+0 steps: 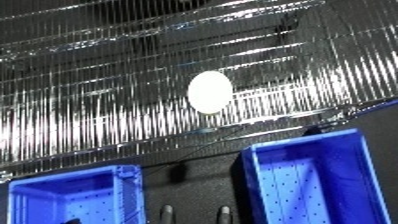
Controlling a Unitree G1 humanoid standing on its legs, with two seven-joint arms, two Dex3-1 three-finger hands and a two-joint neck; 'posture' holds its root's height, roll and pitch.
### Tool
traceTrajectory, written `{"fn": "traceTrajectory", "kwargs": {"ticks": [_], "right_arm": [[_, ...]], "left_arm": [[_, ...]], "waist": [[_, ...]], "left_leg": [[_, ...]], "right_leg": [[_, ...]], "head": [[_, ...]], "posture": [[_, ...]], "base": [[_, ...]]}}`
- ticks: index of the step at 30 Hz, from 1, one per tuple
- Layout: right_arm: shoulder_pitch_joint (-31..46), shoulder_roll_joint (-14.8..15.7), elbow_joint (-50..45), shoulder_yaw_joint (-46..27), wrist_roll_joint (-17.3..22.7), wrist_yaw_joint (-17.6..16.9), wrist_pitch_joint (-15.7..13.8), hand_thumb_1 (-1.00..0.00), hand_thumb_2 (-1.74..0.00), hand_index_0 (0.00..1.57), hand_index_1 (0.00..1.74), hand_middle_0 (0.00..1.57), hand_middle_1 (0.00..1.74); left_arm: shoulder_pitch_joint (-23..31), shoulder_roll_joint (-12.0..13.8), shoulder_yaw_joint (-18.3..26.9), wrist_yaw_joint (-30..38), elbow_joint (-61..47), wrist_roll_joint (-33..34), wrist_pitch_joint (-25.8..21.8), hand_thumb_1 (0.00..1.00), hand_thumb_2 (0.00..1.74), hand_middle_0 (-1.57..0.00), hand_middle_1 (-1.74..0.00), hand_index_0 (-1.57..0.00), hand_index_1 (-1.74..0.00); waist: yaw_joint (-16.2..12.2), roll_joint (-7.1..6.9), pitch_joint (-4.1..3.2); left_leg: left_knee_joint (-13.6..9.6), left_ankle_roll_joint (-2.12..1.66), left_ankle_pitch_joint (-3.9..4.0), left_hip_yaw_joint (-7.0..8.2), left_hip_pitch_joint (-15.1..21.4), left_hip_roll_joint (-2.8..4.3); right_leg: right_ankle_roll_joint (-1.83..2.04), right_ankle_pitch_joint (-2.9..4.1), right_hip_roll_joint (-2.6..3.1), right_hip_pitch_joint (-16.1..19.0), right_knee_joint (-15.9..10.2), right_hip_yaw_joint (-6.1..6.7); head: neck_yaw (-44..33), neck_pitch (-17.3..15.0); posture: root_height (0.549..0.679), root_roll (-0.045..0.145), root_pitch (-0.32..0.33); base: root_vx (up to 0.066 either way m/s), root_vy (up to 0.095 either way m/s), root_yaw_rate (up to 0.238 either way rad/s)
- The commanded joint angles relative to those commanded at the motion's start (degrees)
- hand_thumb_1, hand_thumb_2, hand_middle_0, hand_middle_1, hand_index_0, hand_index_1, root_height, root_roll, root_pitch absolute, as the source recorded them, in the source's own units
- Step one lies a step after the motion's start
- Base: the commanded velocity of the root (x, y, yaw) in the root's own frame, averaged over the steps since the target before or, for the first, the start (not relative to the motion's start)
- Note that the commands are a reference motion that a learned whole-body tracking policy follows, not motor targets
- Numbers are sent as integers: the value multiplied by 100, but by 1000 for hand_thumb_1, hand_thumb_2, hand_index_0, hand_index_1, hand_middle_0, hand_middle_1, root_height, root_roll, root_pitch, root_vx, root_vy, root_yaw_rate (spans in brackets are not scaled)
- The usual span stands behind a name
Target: Pick up the object and place it into the box
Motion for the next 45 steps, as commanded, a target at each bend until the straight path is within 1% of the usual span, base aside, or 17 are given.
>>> {"fn": "traceTrajectory", "kwargs": {"ticks": [3, 7, 11, 14, 17, 19, 21, 23, 27, 30, 35, 37, 40, 45], "right_arm": [[-6, -101, -372, 75, -45, 19, -10, 0, 0, 0, 0, 0, 0], [89, -276, -1183, 199, -52, 205, 147, 0, 0, 0, 0, 0, 0], [372, -548, -2511, 304, 55, 566, 488, 0, 0, 0, 0, 0, 0], [617, -797, -3594, 347, 250, 853, 838, 0, 0, 0, 0, 0, 0], [790, -1095, -4439, 400, 564, 1355, 1187, 0, 0, 0, 0, 0, 0], [857, -1290, -4901, 453, 722, 1698, 1370, 0, 0, 0, 0, 0, 0], [882, -1470, -5308, 504, 837, 1878, 1440, 0, 0, 0, 0, 0, 0], [883, -1634, -5714, 532, 974, 1924, 1437, 0, 0, 0, 0, 0, 0], [825, -1875, -6515, 438, 1301, 1735, 1237, 0, 0, 0, 0, 0, 0], [731, -1937, -6931, 270, 1423, 1518, 964, 0, 0, 0, 0, 0, 0], [513, -1955, -7515, -122, 1490, 1028, 409, 0, 0, 0, 0, 0, 0], [420, -1912, -7632, -269, 1448, 803, 190, 0, 0, 0, 0, 0, 0], [252, -1819, -7695, -489, 1257, 362, -100, 0, 0, 0, 0, 0, 0], [-73, -1726, -7536, -692, 1088, -254, -313, 0, 0, 0, 0, 0, 0]], "left_arm": [[62, 37, -21, 1, -115, -3, 16, 0, 0, 0, 0, 0, 0], [204, 104, -29, 22, -314, -26, 34, 0, 0, 0, 0, 0, 0], [441, 205, 37, -3, -522, -30, 22, 0, 0, 0, 0, 0, 0], [644, 278, 120, -52, -605, -36, -21, 0, 0, 0, 0, 0, 0], [769, 330, 175, -115, -582, -45, -84, 0, 0, 0, 0, 0, 0], [809, 365, 190, -169, -527, -52, -133, 0, 0, 0, 0, 0, 0], [833, 396, 188, -217, -475, -59, -179, 0, 0, 0, 0, 0, 0], [852, 418, 175, -253, -429, -73, -221, 0, 0, 0, 0, 0, 0], [882, 432, 153, -309, -332, -110, -310, 0, 0, 0, 0, 0, 0], [893, 407, 155, -331, -261, -122, -371, 0, 0, 0, 0, 0, 0], [862, 351, 170, -320, -184, -137, -416, 0, 0, 0, 0, 0, 0], [844, 331, 185, -317, -157, -136, -423, 0, 0, 0, 0, 0, 0], [798, 290, 218, -285, -127, -184, -391, 0, 0, 0, 0, 0, 0], [772, 239, 304, -256, -147, -420, -338, 0, 0, 0, 0, 0, 0]], "waist": [[-2, -8, 30], [-25, -32, 74], [-75, -75, 114], [-131, -119, 126], [-176, -159, 123], [-193, -175, 119], [-203, -183, 119], [-210, -189, 122], [-229, -196, 138], [-244, -200, 160], [-270, -196, 214], [-272, -185, 233], [-265, -161, 265], [-218, -107, 333]], "left_leg": [[189, 5, -63, 5, -162, 21], [349, 8, -115, -1, -279, 53], [459, 12, -151, 1, -345, 81], [529, 9, -168, 14, -376, 115], [555, 0, -172, 33, -373, 154], [553, -9, -164, 47, -365, 179], [543, -18, -152, 55, -355, 201], [536, -24, -141, 61, -351, 219], [529, -30, -126, 74, -356, 251], [553, -26, -134, 86, -367, 276], [584, 0, -147, 95, -383, 290], [591, 9, -153, 96, -381, 290], [598, 25, -163, 96, -374, 282], [623, 45, -178, 90, -353, 254]], "right_leg": [[4, -37, -6, -160, 175, 13], [9, -73, -11, -288, 332, 32], [13, -103, -6, -372, 437, 60], [11, -122, -1, -416, 498, 86], [13, -140, -1, -428, 526, 105], [19, -146, -6, -430, 530, 112], [30, -144, -13, -433, 526, 115], [40, -137, -21, -440, 521, 118], [58, -113, -29, -464, 506, 120], [71, -103, -41, -486, 521, 119], [84, -91, -60, -524, 570, 122], [89, -86, -72, -531, 585, 118], [91, -74, -94, -530, 592, 102], [78, -56, -135, -509, 599, 60]], "head": [[-6, -36], [-34, -96], [-197, -140], [-355, -221], [-471, -322], [-506, -368], [-539, -394], [-567, -396], [-610, -397], [-667, -383], [-682, -369], [-674, -368], [-637, -337], [-430, -322]], "posture": [[645, 35, 51], [642, 33, 54], [640, 31, 54], [638, 30, 53], [637, 30, 51], [637, 29, 50], [637, 29, 49], [636, 29, 49], [636, 29, 50], [636, 29, 50], [635, 28, 49], [634, 28, 48], [634, 29, 46], [635, 32, 42]], "base": [[-35, -20, 7], [-19, -20, -5], [-11, -15, -20], [-2, -5, -62], [7, 3, -64], [9, 6, -43], [7, 8, -21], [1, 10, -6], [-6, 14, -5], [-6, 17, -3], [-1, 21, 19], [3, 20, 43], [4, 20, 43], [7, 14, 54]]}}
